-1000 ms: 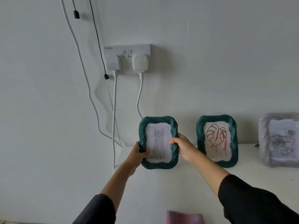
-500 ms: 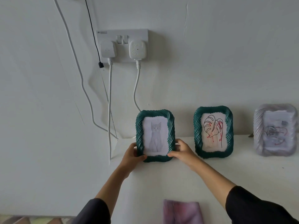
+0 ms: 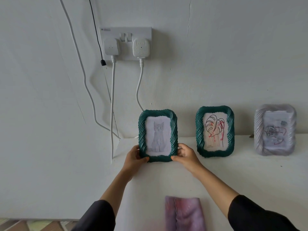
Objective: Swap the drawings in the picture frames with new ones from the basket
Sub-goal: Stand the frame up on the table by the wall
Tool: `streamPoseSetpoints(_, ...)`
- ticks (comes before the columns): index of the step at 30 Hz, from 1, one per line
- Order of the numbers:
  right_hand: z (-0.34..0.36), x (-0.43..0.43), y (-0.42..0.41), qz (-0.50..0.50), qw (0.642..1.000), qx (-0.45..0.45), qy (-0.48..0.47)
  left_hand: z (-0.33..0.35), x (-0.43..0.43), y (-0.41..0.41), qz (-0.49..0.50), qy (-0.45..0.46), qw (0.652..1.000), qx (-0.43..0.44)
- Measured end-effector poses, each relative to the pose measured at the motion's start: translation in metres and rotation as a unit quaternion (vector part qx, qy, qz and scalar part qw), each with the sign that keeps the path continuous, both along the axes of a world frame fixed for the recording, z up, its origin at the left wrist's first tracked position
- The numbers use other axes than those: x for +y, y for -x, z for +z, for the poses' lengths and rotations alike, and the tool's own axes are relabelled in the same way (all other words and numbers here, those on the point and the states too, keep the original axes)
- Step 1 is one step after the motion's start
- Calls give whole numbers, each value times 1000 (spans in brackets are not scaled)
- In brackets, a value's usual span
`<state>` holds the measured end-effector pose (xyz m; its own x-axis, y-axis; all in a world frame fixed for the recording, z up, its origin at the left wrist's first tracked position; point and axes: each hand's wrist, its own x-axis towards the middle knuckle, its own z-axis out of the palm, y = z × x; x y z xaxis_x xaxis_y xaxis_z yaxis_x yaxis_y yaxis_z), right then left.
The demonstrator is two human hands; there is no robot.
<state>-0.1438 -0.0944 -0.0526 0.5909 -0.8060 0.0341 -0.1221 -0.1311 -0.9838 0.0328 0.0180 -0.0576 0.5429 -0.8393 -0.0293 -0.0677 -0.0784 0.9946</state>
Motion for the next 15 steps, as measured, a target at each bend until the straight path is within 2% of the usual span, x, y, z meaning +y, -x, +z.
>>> streamPoseSetpoints(15, 3, 4, 4, 2, 1000, 28, -4, 5, 5, 4, 7, -14, 1000, -10)
